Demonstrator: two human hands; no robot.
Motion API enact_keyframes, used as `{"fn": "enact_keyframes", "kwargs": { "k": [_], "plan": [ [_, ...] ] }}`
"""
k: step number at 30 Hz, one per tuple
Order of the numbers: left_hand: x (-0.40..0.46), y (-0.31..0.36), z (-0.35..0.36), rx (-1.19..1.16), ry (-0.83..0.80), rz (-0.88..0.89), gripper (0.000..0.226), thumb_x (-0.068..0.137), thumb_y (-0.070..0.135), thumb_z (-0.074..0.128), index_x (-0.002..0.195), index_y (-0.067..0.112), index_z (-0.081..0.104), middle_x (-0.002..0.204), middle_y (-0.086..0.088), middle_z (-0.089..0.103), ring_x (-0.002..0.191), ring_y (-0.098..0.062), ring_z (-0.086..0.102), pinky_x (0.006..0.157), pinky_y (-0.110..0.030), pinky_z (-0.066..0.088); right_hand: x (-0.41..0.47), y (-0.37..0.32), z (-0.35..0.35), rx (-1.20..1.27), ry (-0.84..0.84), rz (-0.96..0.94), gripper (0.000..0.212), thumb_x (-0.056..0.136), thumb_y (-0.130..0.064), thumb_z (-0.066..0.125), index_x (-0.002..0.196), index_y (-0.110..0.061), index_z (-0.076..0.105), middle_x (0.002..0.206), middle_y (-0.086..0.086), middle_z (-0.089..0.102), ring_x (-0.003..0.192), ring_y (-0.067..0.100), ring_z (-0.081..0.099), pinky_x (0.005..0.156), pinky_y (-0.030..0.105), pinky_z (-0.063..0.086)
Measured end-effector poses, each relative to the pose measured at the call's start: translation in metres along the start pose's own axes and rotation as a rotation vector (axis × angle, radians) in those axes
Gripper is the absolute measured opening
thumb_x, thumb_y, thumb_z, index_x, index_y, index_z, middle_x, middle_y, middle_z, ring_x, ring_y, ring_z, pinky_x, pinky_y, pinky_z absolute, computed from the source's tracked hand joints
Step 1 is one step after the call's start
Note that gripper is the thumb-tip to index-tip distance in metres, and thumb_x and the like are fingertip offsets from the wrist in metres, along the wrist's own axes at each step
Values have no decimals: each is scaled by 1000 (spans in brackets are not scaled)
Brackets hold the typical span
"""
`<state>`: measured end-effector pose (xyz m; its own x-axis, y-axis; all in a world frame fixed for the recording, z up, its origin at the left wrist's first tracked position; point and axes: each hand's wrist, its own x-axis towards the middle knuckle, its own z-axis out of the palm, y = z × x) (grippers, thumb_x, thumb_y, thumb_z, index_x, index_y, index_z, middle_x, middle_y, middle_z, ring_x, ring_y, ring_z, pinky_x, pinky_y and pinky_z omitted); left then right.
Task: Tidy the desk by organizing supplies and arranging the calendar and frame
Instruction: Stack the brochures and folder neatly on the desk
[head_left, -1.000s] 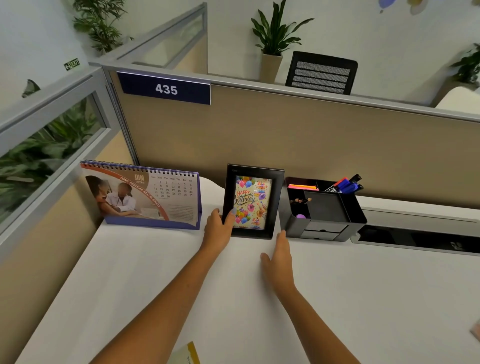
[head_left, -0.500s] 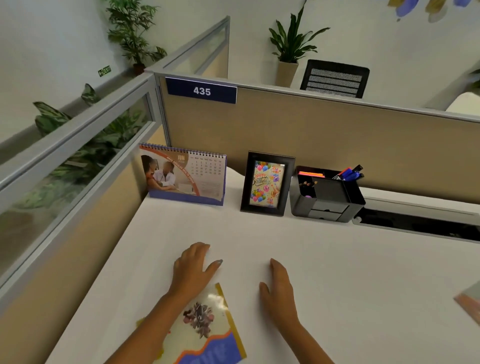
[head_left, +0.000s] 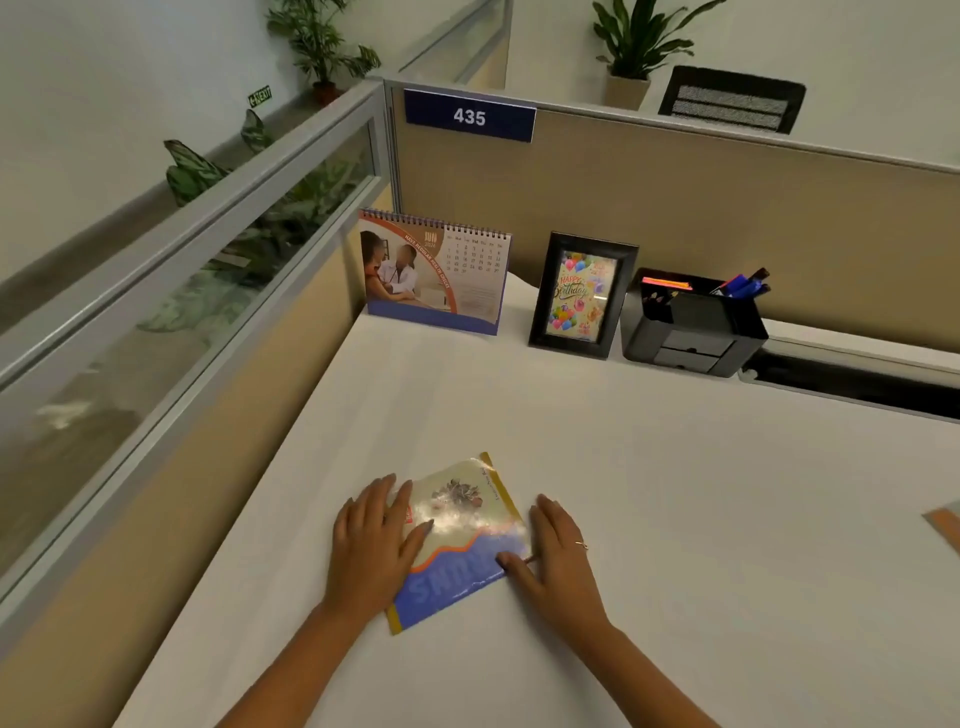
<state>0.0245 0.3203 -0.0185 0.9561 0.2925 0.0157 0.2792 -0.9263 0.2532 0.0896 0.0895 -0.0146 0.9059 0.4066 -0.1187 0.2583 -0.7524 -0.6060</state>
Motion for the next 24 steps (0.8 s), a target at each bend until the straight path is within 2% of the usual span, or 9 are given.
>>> {"fn": "enact_keyframes", "kwargs": {
  "k": [4,5,7,9,12,16,18,21,24],
  "plan": [
    [-3,19,7,32,37,-26,53,94,44,32,128,12,55,137,-12,52,124,-32,50,95,-49,43,-5,-9,9,45,10,50,100,74,-83,22,144,-11,30,149,4,33,134,22,34,110,28,23],
    [-3,23,9,35,28,-29,52,93,43,33,129,12,54,138,-13,50,126,-32,49,96,-49,43,-4,-12,10,87,16,91,91,78,-76,35,142,-11,32,146,5,38,132,24,37,109,30,27],
    [-2,28,13,41,17,-38,52,93,41,33,130,11,53,140,-13,48,127,-32,47,97,-50,42,-2,-19,8,115,45,140,68,85,-44,58,139,-10,35,139,7,44,126,25,41,105,32,33],
    [-1,32,15,38,6,-46,54,96,42,25,131,12,53,140,-14,48,128,-33,47,97,-50,41,4,-20,3,54,54,175,59,82,-27,65,133,-10,40,130,9,46,117,25,43,94,27,36],
    [2,37,18,33,-11,-25,62,98,44,12,130,13,54,140,-15,47,128,-33,46,98,-50,41,13,-20,-14,-34,-21,278,49,73,-29,71,114,-10,52,111,12,54,99,26,52,74,25,36],
    [8,44,21,-5,-23,11,61,98,46,12,129,17,56,140,-14,48,129,-31,46,100,-51,39,17,-10,-35,274,-83,436,22,77,-25,70,77,-9,56,75,5,58,63,12,52,55,21,41],
    [10,49,22,-38,-33,30,63,97,48,11,129,17,56,139,-14,49,128,-31,46,100,-52,39,14,-1,-41,434,-94,478,23,84,-24,65,81,-2,60,81,11,65,71,18,57,63,32,50],
    [17,65,19,-158,-23,18,72,93,59,8,134,16,50,141,-13,46,131,-31,42,104,-51,34,9,8,-55,637,-107,491,18,92,-24,56,97,-7,60,99,12,67,87,23,62,76,36,53],
    [29,90,12,-402,-33,-118,62,91,58,28,138,19,40,139,-5,47,130,-26,40,108,-45,28,9,22,-82,680,-72,404,12,93,-24,54,96,-16,63,98,11,68,89,24,65,77,38,55]
  ]
}}
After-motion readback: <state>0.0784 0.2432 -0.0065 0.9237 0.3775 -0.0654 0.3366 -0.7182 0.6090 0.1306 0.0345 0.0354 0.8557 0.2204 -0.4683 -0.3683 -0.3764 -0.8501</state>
